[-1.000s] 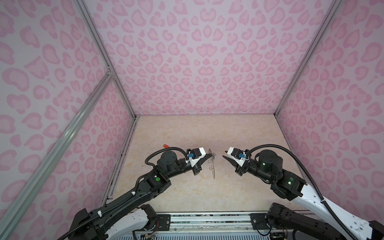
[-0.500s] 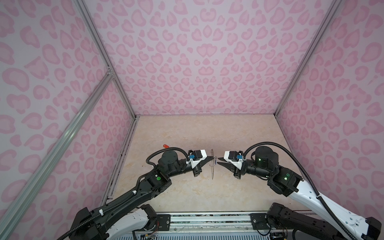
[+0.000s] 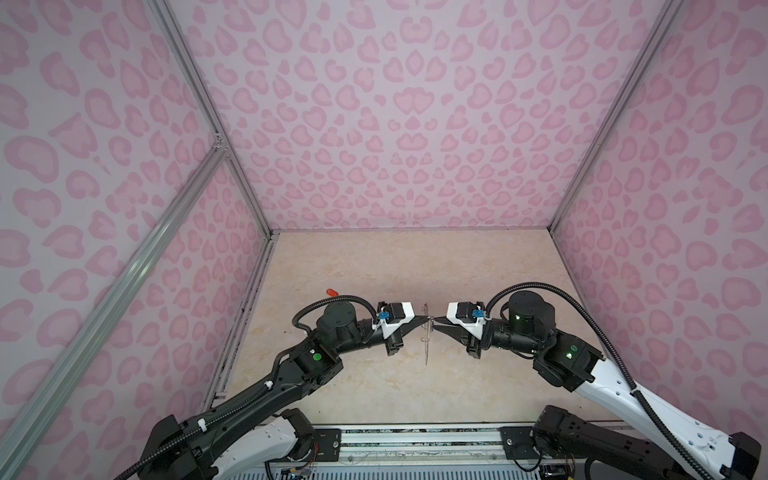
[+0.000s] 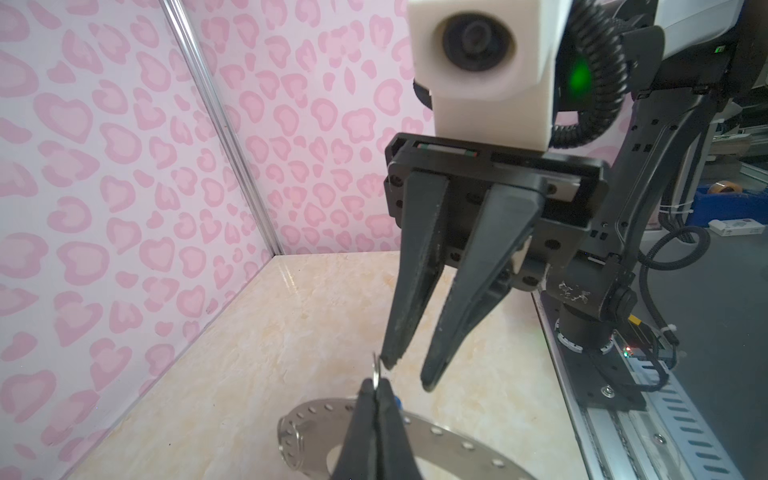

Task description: Put the keys on the keyring

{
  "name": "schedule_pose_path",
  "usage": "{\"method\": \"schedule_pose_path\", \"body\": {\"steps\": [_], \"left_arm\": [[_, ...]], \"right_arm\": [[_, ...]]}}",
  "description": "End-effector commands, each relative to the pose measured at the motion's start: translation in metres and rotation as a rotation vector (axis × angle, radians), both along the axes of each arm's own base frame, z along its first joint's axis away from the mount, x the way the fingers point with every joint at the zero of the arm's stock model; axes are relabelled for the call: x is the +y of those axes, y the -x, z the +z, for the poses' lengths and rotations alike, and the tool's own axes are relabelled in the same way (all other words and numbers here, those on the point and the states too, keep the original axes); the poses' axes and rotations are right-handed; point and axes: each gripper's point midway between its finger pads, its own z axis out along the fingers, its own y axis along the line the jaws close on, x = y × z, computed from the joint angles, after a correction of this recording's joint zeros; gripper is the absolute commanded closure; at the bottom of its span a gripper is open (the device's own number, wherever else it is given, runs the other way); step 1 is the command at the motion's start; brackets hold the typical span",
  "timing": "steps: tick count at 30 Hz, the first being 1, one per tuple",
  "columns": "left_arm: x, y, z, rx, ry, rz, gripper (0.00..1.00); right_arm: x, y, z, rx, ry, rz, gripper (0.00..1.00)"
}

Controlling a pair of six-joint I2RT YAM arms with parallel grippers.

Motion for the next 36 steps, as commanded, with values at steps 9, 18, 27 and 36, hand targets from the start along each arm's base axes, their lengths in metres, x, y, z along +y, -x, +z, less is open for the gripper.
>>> {"method": "schedule_pose_path", "body": {"steps": [9, 18, 27, 36], "left_arm": [[-0.003, 0.007, 0.013, -0.042, 0.013, -0.049, 0.97], [-0.003, 0.009, 0.011, -0.048, -0.008, -0.062, 0.97], [-0.001, 0.002, 0.007, -0.075, -0.065, -0.016, 0.8], [0.012, -0.016, -0.004, -0.214, -0.285, 0.121, 0.7]], "right_arm": [[0.003, -0.001, 0.0, 0.011, 0.001, 0.018, 0.8], [0.006, 0.006, -0.002, 0.031, 0.001, 0.063, 0.85], [0.003, 0.008, -0.01, 0.058, 0.026, 0.066, 1.0], [-0.002, 0.005, -0.022, 0.14, 0.124, 0.04, 1.0]]}}
